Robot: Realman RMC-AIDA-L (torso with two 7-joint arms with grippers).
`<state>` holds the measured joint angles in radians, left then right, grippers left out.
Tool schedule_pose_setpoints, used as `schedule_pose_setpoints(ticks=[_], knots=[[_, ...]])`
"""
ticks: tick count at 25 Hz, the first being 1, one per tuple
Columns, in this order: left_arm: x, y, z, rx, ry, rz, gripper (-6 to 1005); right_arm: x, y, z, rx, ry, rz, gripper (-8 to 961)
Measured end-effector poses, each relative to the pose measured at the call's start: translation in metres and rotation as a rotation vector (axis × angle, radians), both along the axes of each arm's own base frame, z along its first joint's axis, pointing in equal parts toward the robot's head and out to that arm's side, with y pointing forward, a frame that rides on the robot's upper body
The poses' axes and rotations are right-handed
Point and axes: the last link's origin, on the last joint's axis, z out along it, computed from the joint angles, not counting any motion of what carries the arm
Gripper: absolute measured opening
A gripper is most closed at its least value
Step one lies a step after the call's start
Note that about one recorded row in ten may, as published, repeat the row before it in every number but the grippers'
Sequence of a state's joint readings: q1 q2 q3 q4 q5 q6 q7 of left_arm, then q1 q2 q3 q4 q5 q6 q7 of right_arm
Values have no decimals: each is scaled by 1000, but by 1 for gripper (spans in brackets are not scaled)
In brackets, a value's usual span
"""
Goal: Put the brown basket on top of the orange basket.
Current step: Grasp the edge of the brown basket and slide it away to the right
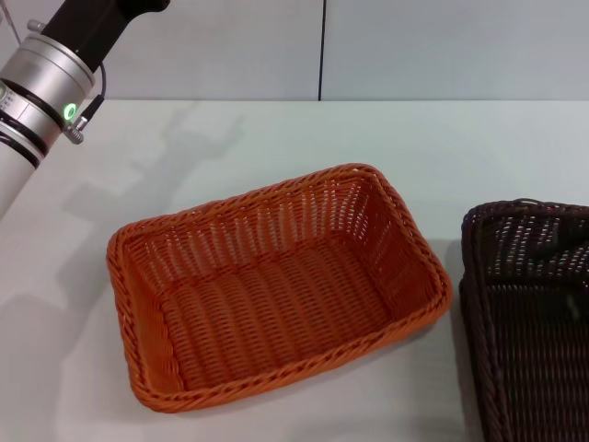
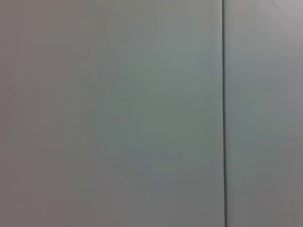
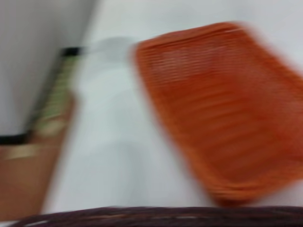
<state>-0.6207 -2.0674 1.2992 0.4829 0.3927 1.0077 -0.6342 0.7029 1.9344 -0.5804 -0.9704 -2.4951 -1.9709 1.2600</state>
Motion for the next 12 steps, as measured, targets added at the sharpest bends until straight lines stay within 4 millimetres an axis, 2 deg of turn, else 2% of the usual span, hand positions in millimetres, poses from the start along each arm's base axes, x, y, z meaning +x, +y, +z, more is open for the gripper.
schedule_pose_setpoints(ticks=[5,12], knots=[[-5,-2,0,1,-1,11,860,7,29,9,215,-26,-67,635],[-11,-4,0,1,-4,32,860,9,50,11,308,-102,-71,636]])
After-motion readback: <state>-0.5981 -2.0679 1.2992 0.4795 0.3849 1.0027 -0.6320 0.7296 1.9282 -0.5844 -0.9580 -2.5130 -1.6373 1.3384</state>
